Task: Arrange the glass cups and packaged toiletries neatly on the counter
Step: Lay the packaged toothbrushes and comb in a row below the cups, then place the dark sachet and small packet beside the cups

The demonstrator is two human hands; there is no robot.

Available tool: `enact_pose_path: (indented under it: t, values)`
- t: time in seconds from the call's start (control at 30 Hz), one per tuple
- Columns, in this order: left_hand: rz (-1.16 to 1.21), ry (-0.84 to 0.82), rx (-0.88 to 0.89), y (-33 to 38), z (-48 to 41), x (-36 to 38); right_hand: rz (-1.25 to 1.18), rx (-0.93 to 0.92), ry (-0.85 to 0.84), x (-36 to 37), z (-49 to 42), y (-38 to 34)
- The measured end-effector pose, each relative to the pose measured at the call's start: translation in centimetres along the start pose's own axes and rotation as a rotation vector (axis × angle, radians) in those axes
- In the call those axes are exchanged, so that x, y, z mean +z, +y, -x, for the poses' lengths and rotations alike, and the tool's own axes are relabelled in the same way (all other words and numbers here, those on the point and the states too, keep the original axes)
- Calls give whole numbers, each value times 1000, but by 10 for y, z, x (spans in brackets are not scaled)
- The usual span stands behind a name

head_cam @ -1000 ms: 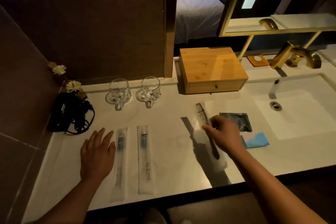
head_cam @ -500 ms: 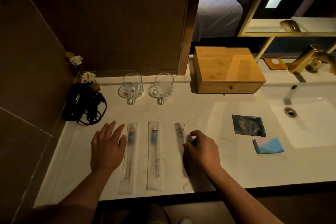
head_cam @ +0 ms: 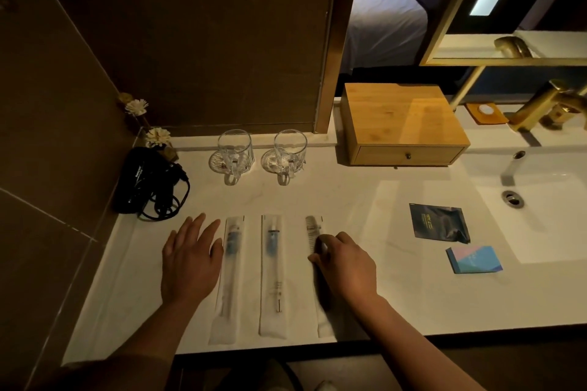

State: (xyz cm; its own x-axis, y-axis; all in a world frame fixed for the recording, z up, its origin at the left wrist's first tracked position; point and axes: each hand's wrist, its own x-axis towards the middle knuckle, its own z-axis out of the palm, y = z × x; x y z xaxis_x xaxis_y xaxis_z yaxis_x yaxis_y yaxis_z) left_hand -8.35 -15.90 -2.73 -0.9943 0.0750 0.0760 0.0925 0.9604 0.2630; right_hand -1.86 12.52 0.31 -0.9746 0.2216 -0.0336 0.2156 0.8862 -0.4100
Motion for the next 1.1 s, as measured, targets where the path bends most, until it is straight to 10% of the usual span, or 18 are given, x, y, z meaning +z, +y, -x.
enact_pose_path:
  t: [0.7, 1.1]
  values:
    - [311, -38, -181, 5, -11, -9, -451, 196, 50, -31, 19, 23]
    - [438, -225, 542, 243, -1, 17, -162, 351, 261, -125, 44, 162]
